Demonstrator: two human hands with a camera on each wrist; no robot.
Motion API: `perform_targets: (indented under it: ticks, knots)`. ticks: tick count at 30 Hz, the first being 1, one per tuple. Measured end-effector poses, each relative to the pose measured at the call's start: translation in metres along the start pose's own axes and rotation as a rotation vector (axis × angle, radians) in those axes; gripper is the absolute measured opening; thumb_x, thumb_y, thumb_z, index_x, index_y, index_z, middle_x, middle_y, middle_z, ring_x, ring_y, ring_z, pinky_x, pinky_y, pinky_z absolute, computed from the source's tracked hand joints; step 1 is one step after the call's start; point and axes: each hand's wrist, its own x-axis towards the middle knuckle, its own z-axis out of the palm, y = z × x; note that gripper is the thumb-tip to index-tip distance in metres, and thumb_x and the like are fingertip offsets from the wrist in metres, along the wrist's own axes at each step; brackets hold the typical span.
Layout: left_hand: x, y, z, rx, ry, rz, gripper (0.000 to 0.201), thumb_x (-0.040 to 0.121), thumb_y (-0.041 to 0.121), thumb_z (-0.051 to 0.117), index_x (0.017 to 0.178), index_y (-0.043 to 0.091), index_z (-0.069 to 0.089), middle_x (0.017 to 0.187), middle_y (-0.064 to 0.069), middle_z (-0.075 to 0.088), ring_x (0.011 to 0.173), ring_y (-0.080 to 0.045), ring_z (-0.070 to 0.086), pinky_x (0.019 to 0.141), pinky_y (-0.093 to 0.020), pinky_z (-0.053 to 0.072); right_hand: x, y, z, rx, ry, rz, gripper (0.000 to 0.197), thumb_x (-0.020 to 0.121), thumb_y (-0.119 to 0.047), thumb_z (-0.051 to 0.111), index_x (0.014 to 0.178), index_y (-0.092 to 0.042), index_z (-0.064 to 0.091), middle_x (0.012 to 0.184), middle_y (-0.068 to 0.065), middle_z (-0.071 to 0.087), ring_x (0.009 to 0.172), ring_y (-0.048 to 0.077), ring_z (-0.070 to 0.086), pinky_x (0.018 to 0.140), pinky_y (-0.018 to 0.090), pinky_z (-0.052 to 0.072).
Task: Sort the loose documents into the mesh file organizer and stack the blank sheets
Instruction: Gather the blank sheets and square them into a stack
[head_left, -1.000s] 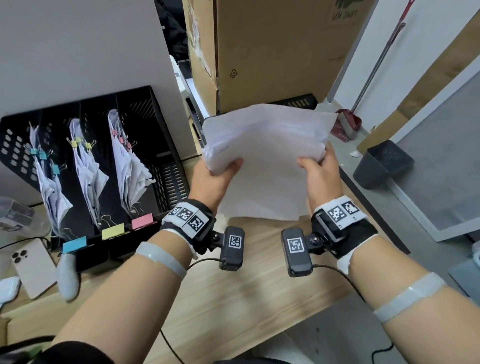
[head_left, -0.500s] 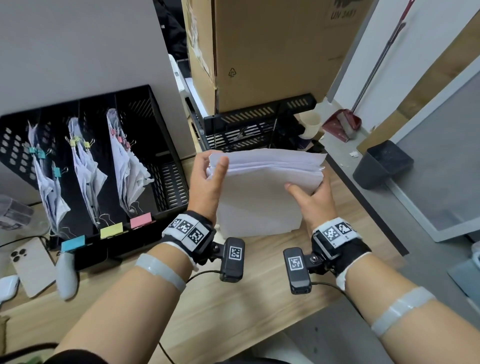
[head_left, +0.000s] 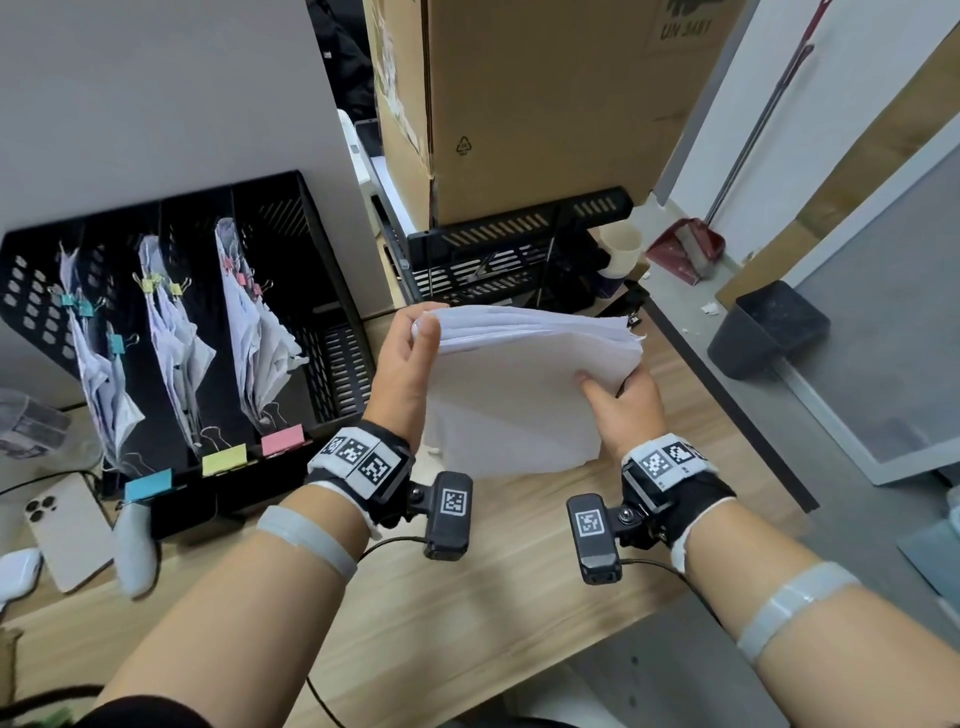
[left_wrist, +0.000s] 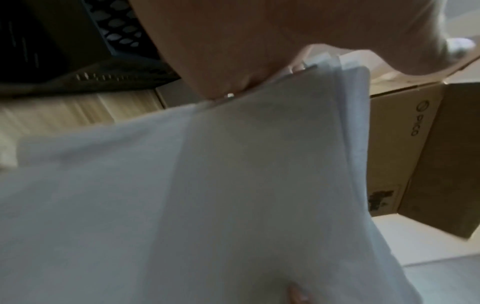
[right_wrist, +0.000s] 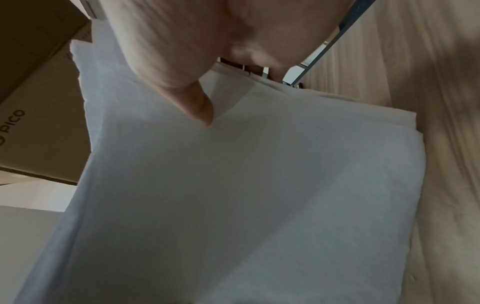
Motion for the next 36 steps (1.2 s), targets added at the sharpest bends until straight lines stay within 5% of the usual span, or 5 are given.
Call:
perform_targets:
  ticks: [7, 18, 23, 29, 36]
  knots:
    - [-0.007, -0.021, -0.024, 0.32, -0.195, -0.099, 0.065, 0.072, 0.01, 0.089, 0.13, 0.014, 0.059, 0.119, 0.002, 0.072, 0.107, -0.003, 0.068, 0.089, -0.028, 0.055, 0.012, 0.005, 0.002, 0.047, -0.027, 0.054, 0.033, 0.089, -0.017, 0.064, 0.121, -0.012, 0.06, 0.111, 0.004, 0.071, 0.104, 0.021, 0.067, 0.098, 0.046, 0.051]
    - [-0.008, 0.001, -0.022, 0.144, 0.171, -0.183, 0.02, 0.08, 0.033, 0.077, 0.092, 0.017, 0.074, 0.105, -0.014, 0.076, 0.103, -0.035, 0.072, 0.092, -0.056, 0.057, -0.001, -0.035, 0.009, -0.293, 0.081, -0.237, 0.066, 0.075, -0.017, 0.077, 0.128, -0.012, 0.038, 0.125, 0.007, 0.042, 0.108, 0.022, 0.051, 0.097, 0.033, 0.045]
    - [-0.008, 0.032, -0.029, 0.003, 0.227, -0.18, 0.006, 0.095, 0.015, 0.068, 0.097, 0.013, 0.072, 0.103, -0.014, 0.076, 0.097, -0.032, 0.073, 0.096, -0.054, 0.056, -0.036, -0.039, 0.06, -0.626, -0.641, -0.032, 0.126, 0.05, -0.065, 0.079, 0.15, -0.027, 0.012, 0.145, 0.016, 0.038, 0.129, 0.029, 0.047, 0.108, 0.044, 0.042]
    - [-0.022, 0.063, -0.047, 0.379, -0.006, -0.096, 0.019, 0.097, 0.033, 0.052, 0.094, 0.023, 0.068, 0.111, -0.015, 0.074, 0.109, -0.035, 0.068, 0.099, -0.054, 0.052, -0.078, -0.074, 0.123, -0.795, -0.691, -0.135, 0.153, 0.043, -0.076, 0.072, 0.148, -0.023, -0.025, 0.143, 0.016, 0.044, 0.122, 0.031, 0.054, 0.097, 0.041, 0.05]
    - [-0.047, 0.089, -0.077, 0.589, -0.112, -0.024, 0.053, 0.096, 0.01, 0.035, 0.134, 0.041, 0.053, 0.103, 0.001, 0.069, 0.1, -0.024, 0.067, 0.091, -0.042, 0.057, -0.106, -0.1, 0.152, -0.995, -0.541, -0.252, 0.105, 0.082, -0.03, 0.057, 0.149, -0.026, -0.023, 0.091, 0.006, 0.059, 0.078, 0.026, 0.059, 0.067, 0.031, 0.048]
